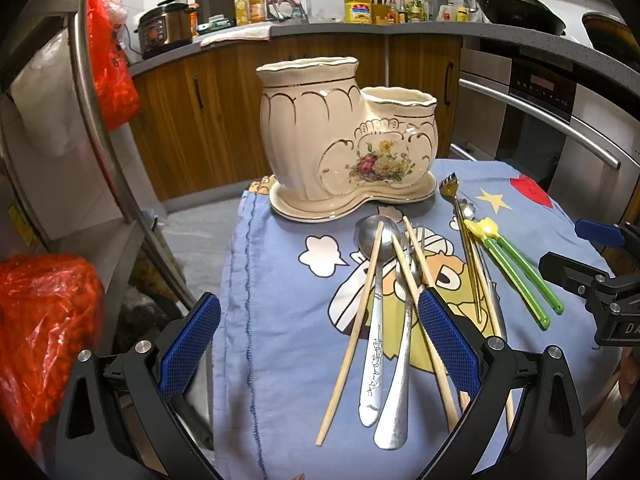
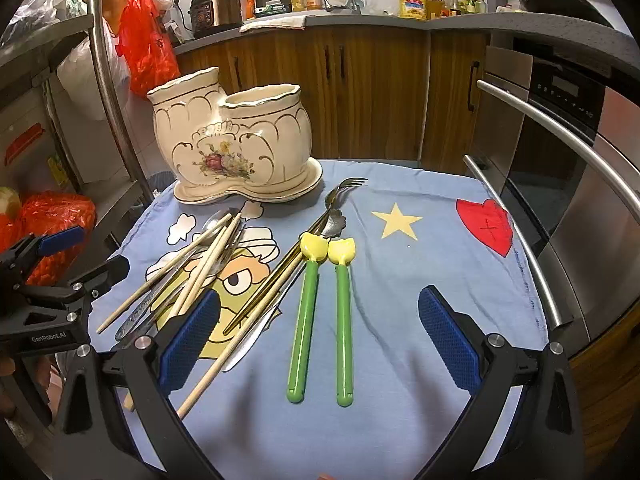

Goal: Organize utensils

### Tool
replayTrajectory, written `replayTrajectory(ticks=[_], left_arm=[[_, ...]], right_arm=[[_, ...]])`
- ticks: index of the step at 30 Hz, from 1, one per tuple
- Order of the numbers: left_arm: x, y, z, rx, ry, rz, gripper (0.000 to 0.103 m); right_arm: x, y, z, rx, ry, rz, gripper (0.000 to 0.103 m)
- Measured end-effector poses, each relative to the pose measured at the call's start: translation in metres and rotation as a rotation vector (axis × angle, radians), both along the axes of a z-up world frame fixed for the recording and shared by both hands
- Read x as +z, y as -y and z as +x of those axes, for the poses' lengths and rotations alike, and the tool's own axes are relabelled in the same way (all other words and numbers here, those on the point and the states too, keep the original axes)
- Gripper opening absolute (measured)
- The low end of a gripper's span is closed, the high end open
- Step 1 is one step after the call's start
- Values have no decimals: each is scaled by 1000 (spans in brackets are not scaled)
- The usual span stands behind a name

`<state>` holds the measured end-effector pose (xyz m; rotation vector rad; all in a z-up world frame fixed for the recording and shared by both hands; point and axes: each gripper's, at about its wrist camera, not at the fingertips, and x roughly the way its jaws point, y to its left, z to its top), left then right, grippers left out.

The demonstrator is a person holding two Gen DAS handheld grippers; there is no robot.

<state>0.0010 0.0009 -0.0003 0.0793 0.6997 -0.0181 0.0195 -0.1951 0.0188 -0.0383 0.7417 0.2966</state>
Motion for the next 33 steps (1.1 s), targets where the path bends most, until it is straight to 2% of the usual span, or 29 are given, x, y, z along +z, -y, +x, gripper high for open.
replayTrajectory(ticks=[33], left_arm=[[-1, 2, -1, -2, -6, 2, 98]], right_arm=[[-2, 2, 1, -5, 0, -11, 98]])
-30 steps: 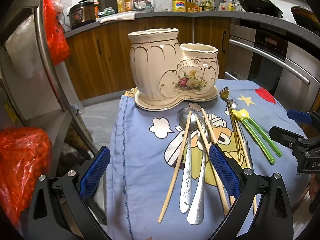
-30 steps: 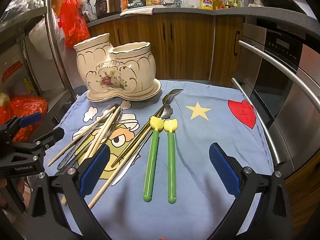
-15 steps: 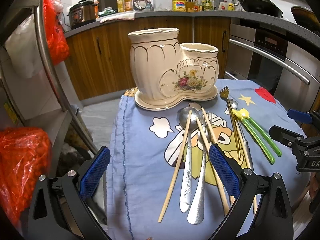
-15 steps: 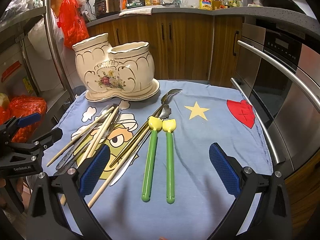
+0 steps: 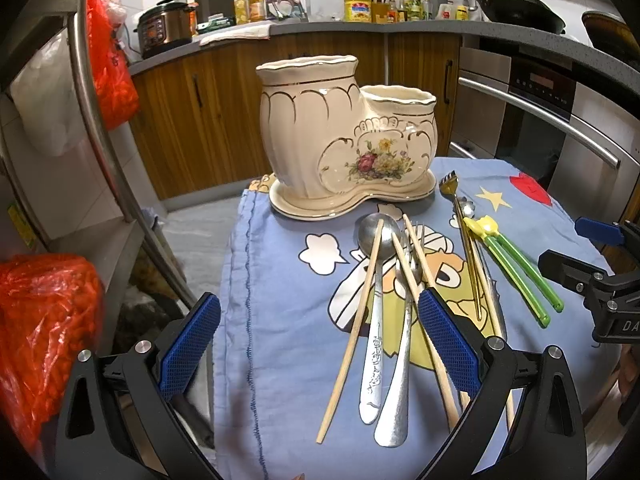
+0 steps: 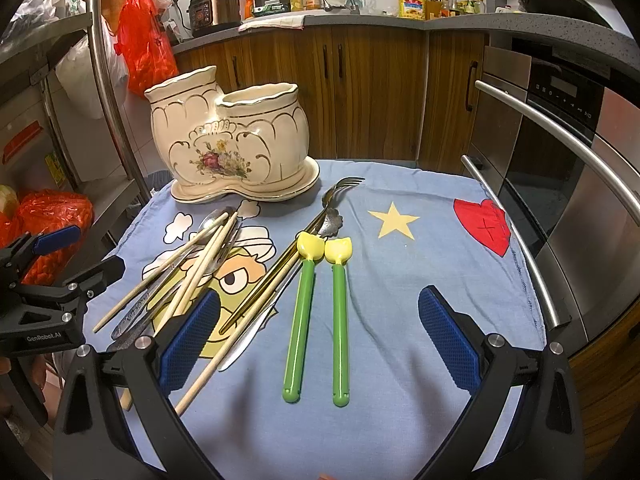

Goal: Organize utensils

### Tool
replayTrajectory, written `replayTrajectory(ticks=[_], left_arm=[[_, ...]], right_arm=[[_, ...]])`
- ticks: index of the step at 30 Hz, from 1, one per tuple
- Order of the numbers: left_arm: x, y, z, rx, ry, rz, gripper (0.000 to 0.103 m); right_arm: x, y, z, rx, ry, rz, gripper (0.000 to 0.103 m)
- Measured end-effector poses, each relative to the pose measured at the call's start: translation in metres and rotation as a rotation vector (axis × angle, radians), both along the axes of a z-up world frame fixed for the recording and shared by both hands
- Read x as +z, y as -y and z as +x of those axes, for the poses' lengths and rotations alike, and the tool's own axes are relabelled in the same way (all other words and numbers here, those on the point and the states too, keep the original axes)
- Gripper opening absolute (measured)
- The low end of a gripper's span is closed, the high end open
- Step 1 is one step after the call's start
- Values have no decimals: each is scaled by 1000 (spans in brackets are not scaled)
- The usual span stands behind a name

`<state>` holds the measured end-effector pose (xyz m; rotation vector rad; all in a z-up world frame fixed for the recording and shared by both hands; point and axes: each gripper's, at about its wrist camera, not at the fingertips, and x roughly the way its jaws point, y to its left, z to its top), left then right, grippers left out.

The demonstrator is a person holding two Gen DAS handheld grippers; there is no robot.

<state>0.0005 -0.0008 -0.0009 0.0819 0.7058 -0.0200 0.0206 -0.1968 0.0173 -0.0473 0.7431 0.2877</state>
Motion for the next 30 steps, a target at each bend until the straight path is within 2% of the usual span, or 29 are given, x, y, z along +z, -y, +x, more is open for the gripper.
replayTrajectory(ticks=[30], left_arm=[[-2, 0, 2, 1, -5, 4, 98]], right_arm=[[-3, 0, 2, 0, -12, -14, 98]])
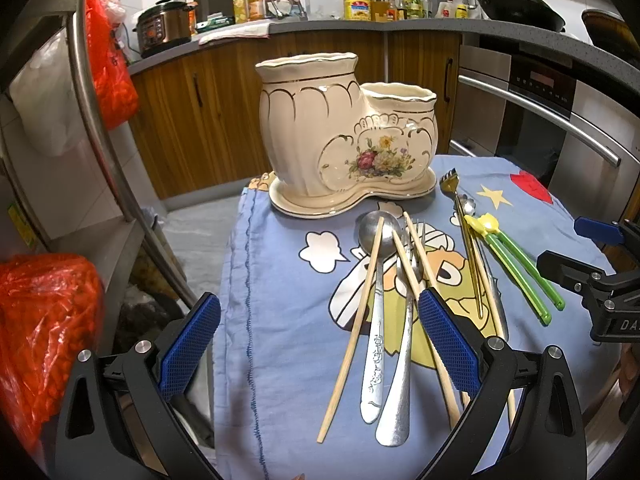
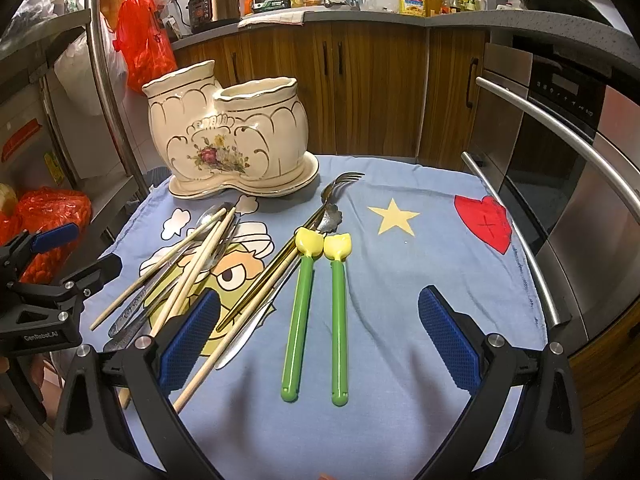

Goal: Organize utensils

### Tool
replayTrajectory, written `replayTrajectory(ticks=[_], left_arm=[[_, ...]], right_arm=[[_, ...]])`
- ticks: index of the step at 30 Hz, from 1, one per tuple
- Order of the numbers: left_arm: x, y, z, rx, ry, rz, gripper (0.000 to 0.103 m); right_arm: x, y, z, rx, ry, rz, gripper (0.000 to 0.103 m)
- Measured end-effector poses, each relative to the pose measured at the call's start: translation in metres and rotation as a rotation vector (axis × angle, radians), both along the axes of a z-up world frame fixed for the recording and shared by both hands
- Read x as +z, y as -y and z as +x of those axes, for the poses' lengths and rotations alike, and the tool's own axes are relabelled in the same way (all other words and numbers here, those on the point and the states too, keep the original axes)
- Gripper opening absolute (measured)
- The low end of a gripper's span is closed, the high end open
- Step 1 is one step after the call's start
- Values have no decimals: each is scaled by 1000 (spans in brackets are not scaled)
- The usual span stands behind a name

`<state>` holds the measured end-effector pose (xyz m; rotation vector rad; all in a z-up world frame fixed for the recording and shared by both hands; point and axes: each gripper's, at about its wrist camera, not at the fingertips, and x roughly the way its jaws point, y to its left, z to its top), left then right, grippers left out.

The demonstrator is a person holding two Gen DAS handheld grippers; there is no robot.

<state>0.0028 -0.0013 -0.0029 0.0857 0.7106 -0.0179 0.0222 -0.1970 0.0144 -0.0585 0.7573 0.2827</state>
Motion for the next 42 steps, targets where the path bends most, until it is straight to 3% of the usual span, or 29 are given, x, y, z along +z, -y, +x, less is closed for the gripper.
replayTrajectory(ticks=[10, 17, 20, 22, 26, 28, 30, 33, 36, 38, 42], left_arm=[[-2, 0, 0, 2, -6, 7, 98], [-7, -2, 5, -26, -30, -24, 98], [-9, -6, 8, -37, -46, -60, 98], [-9, -8, 10, -47, -45, -68, 98], [-10, -9, 12, -56, -41, -61, 97], [-11, -11, 14, -55, -49, -63, 96], [-12, -13, 17, -58, -53, -61, 96], [-12, -16, 20, -62, -56, -65, 94], [-15, -17, 24, -74, -73, -74, 85], [-18, -16, 27, -85, -89, -66, 79], [-22, -14, 31, -107, -116, -85, 71]], right_arm=[[-8, 3, 11, -12, -40, -16, 98], [-13, -9, 17, 58, -39, -44, 96], [-16, -20, 22, 95, -53, -64, 79], [-19, -23, 26, 107, -68, -75, 60], [-20, -21, 37, 100, -102, -38, 44], [-21, -21, 41, 99, -109, -30, 29], [-24, -22, 45, 102, -125, -24, 22], [-27, -24, 49, 105, -140, -20, 19], [-29, -27, 52, 113, -151, -18, 19], [-34, -29, 54, 113, -167, -28, 12], [-33, -24, 56, 105, -178, 23, 10]])
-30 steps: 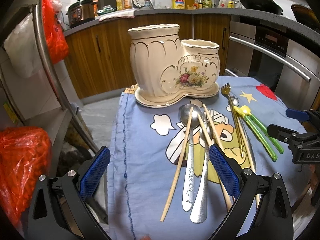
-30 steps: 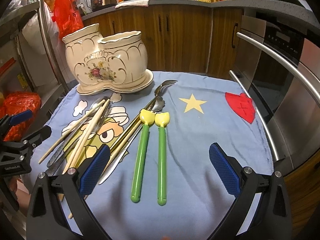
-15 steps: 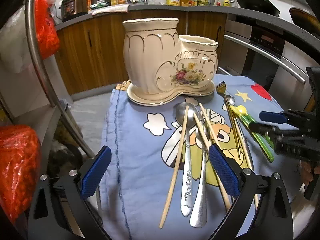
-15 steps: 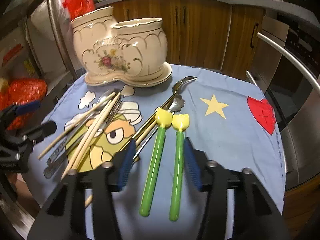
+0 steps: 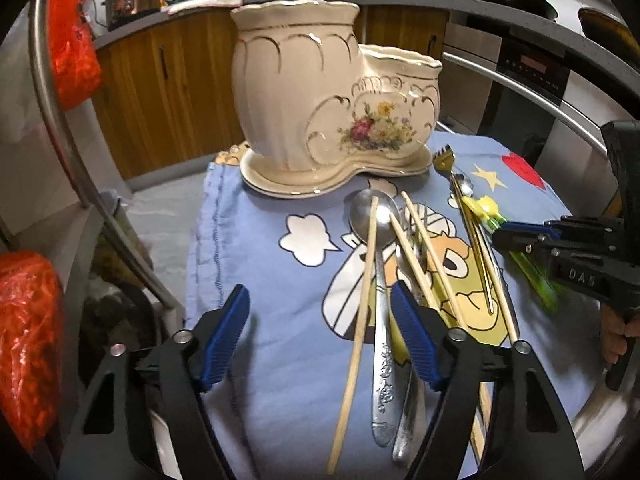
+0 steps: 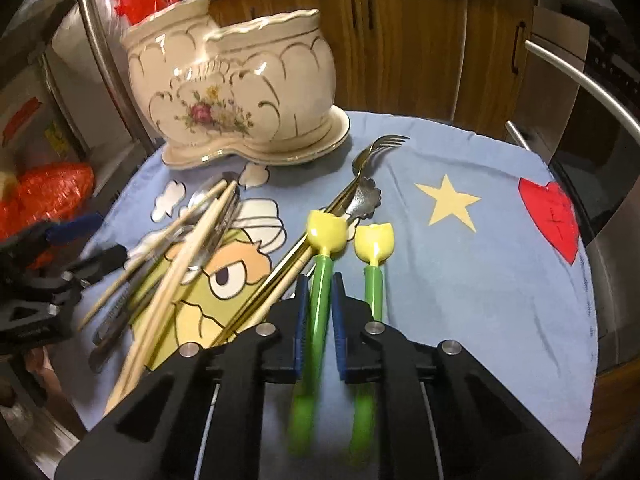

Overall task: Organize utensils
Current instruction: 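Grasp a green-handled yellow-tulip utensil with the right tool while the left tool grasps a wooden chopstick, then lift and carry the green utensil with the right tool while the left tool carries the chopstick to the holder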

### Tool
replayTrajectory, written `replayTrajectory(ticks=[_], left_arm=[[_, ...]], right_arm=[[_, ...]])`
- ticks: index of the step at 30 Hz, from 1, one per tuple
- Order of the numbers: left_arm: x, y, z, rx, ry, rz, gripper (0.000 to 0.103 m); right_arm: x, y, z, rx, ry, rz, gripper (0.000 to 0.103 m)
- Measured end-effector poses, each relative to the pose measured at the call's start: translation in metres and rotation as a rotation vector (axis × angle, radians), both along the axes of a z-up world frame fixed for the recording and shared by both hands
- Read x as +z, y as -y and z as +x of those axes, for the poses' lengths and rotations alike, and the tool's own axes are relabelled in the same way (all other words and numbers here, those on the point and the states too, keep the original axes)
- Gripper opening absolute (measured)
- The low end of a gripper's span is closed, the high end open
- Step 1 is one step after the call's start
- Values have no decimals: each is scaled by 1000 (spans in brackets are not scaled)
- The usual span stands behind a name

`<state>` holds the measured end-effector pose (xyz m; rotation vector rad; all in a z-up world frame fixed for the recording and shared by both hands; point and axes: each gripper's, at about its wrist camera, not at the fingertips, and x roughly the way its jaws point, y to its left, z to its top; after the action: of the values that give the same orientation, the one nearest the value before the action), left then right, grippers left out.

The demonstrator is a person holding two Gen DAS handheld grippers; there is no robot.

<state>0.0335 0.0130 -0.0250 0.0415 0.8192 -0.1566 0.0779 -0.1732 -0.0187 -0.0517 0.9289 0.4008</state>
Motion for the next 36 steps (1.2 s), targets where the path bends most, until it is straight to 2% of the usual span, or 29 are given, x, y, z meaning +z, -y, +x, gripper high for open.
replayTrajectory(ticks=[3, 11, 13, 17, 25, 27, 28, 31, 36], left_arm=[[-2, 3, 3, -13, -6, -2, 63], [-6, 12, 9, -55, -36, -6, 28], [-8, 14, 8, -62, -45, 7, 24], [-13, 13, 8, -78, -70, 15, 22], [-14, 18, 11, -91, -61, 40, 21], [-14, 18, 12, -90, -63, 38, 13], [-14, 16, 13, -89, -66, 28, 6], [-13, 10, 15, -93, -76, -21, 5], [-3, 8, 6, -97, -39, -43, 5]], right_arm=[[5, 4, -2, -9, 25, 13, 10], [11, 9, -5, 4, 40, 37, 10], [13, 12, -7, 7, 42, 40, 10], [15, 15, -9, 13, 44, 50, 10], [15, 15, -12, 34, 37, 80, 10], [15, 14, -13, 46, 34, 90, 10], [16, 14, -14, 54, 34, 101, 10], [18, 14, -17, 65, 39, 123, 10], [23, 17, -19, 55, 58, 142, 10]])
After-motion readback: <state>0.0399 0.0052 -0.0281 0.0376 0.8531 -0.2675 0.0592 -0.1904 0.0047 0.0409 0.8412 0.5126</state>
